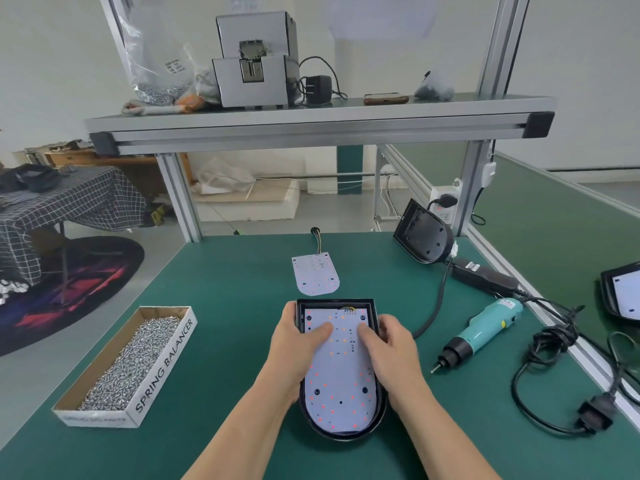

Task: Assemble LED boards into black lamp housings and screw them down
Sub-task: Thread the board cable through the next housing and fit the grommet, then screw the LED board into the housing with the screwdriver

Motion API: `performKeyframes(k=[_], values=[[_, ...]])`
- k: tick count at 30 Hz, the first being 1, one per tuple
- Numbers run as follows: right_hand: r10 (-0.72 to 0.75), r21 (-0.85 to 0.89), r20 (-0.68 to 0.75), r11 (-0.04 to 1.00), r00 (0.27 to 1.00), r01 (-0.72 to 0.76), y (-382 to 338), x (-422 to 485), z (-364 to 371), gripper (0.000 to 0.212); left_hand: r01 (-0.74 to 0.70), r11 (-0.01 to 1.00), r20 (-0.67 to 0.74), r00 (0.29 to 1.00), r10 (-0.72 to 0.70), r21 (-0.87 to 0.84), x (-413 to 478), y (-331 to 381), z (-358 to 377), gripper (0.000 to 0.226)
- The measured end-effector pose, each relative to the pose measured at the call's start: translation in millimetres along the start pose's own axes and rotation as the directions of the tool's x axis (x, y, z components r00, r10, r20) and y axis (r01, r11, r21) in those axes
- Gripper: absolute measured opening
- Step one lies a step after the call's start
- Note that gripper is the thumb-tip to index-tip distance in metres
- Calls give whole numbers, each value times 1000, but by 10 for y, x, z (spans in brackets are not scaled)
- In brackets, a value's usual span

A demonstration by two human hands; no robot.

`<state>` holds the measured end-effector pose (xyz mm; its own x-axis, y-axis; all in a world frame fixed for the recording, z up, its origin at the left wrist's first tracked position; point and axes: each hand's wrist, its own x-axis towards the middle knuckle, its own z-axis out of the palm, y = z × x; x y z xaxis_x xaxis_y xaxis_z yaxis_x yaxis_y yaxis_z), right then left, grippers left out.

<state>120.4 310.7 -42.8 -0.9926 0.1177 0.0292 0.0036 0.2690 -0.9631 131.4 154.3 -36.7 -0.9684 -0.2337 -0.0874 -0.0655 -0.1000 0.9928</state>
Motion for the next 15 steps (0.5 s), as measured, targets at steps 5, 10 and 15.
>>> performKeyframes(k=[5, 10, 15], values=[[-182, -269, -19, 948, 983, 171, 76, -227, -9, 14, 86, 995, -48, 995, -89, -55, 90, -18, -34, 29], [-45, -409, 46, 911, 998, 60, 165, -367, -101, 19, 167, 983, -41, 985, -170, -74, 186, -47, -55, 30], [40, -301, 166, 953, 985, 12, 118, -250, -130, 15, 198, 974, 0, 980, -199, 107, 194, -100, -77, 29]])
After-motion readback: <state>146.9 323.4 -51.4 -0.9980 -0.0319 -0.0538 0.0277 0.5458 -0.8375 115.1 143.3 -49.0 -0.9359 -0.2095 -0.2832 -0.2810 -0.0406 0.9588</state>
